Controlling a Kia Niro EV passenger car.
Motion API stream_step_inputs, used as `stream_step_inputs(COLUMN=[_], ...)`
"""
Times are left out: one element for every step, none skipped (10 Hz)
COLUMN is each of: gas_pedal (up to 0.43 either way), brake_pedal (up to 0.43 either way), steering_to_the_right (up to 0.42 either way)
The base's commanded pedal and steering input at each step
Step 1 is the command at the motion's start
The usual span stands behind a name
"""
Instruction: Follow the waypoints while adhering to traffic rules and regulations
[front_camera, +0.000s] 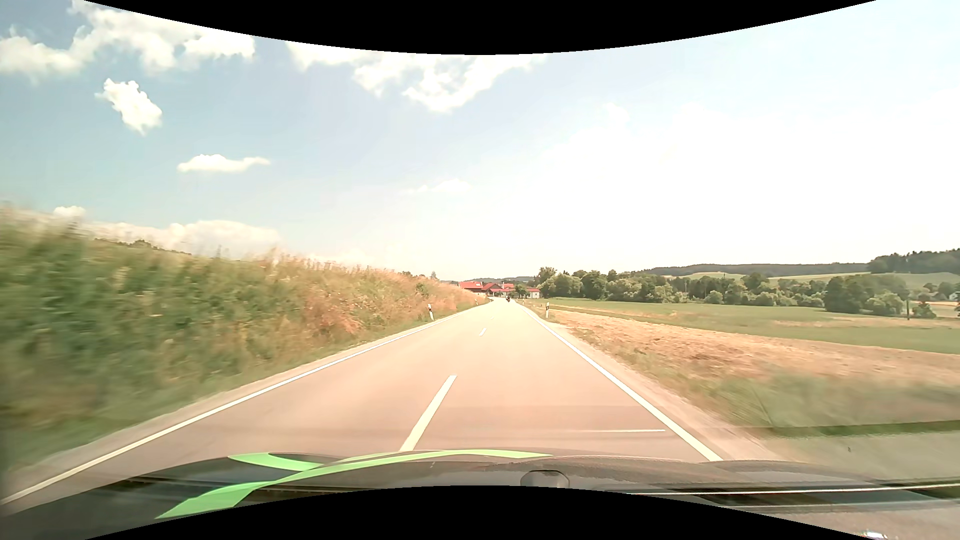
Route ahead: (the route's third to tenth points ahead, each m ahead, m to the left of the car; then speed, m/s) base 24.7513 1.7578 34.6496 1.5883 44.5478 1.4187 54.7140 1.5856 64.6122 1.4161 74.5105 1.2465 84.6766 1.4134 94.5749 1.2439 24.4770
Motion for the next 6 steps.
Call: stream_step_inputs(gas_pedal=[0.197,0.189,0.189,0.177,0.177,0.189], brake_pedal=[0.0,0.0,0.0,0.0,0.0,0.0], steering_to_the_right=[-0.001,-0.001,-0.001,0.0,0.001,0.002])
